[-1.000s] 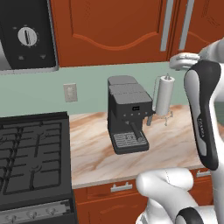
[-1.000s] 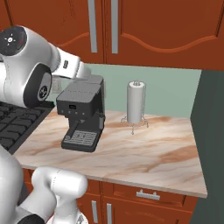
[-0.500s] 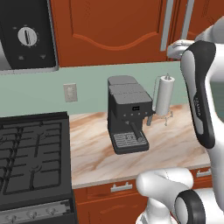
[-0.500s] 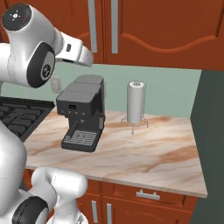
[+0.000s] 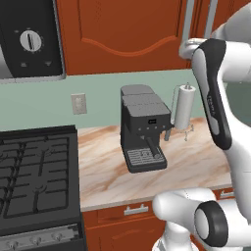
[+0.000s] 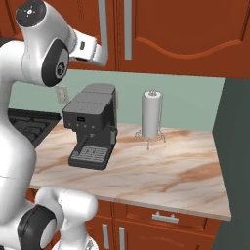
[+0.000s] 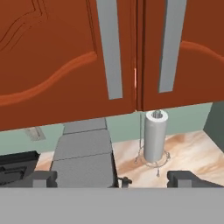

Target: Open the cabinet. Pick the bar soap and place it next to the sink. Then close the cabinet.

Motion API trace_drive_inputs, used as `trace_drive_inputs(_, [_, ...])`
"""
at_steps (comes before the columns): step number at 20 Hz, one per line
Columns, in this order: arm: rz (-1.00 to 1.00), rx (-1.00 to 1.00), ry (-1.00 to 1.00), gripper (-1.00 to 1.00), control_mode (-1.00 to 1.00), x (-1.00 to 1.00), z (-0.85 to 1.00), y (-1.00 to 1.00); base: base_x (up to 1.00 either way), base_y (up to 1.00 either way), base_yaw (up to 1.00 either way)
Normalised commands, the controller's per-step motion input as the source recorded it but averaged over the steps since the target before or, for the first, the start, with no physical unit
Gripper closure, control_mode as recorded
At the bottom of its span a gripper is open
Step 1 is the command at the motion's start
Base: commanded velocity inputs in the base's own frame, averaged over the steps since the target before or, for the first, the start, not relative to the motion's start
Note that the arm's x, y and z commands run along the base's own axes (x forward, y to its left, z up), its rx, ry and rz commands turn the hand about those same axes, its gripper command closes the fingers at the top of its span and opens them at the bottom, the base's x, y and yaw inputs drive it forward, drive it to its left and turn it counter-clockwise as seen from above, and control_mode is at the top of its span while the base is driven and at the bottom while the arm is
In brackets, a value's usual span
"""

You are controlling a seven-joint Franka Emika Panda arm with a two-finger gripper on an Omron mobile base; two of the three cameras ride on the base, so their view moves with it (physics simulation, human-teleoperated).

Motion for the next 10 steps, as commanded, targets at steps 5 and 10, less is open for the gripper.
trace_drive_inputs(5, [0.00, 0.00, 0.00, -1.00, -1.00, 0.54, 0.03, 0.09, 0.00, 0.00, 0.00])
trace_drive_inputs(10, [0.01, 0.00, 0.00, -1.00, -1.00, 0.58, 0.03, 0.00, 0.00, 0.00, 0.00])
